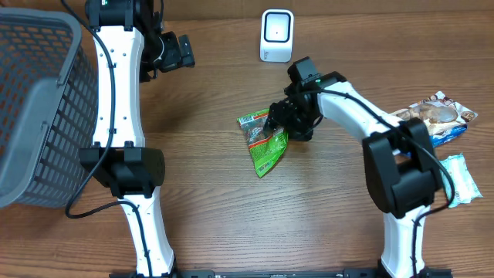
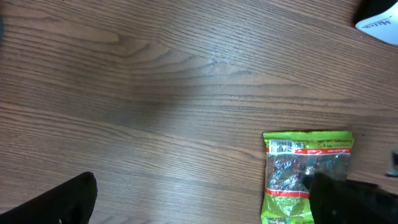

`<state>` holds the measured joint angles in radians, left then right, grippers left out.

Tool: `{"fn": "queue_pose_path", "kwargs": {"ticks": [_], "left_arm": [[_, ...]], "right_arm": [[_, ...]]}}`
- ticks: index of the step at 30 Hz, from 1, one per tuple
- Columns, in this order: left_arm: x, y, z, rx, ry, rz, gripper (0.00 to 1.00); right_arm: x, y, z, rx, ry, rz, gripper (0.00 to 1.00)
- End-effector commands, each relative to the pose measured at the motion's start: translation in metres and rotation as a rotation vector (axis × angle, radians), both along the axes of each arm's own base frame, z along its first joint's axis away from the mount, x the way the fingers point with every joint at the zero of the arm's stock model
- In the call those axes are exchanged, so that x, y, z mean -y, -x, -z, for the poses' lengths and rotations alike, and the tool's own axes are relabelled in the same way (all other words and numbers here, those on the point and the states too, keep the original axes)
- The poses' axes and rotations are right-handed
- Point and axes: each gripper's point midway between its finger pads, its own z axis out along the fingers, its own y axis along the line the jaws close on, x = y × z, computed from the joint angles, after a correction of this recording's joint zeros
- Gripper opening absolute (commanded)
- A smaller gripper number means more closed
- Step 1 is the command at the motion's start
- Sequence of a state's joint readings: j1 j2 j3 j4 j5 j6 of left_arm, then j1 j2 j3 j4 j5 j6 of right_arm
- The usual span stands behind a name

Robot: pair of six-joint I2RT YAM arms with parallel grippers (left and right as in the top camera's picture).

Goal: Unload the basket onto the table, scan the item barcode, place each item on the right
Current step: 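Lift the green packet up toward the white scanner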

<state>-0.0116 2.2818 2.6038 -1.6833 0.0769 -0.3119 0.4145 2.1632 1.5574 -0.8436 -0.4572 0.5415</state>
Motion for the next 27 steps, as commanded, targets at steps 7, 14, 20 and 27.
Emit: {"fn": "queue_pose_path", "kwargs": {"ticks": [7,14,20,27], "left_arm": [[-0.004,0.0,0.001,-0.003,-0.01,-0.007,1.0],[-0.004,0.0,0.001,-0.003,-0.01,-0.007,1.0],[-0.004,0.0,0.001,-0.003,-0.01,-0.007,1.0],[-0.004,0.0,0.001,-0.003,-0.01,-0.007,1.0]], "right_arm": [[-0.038,0.025,0.025,-0.141,0.008,0.101,0.24],[-0.03,0.01,0.003,-0.063,-0.058,0.038,0.04],[-0.021,-0.013,-0.062,0.191,-0.169,-0.147,0.04],[0.001,-0.028,-0.17,0.533,-0.268,-0.271,0.04]]}}
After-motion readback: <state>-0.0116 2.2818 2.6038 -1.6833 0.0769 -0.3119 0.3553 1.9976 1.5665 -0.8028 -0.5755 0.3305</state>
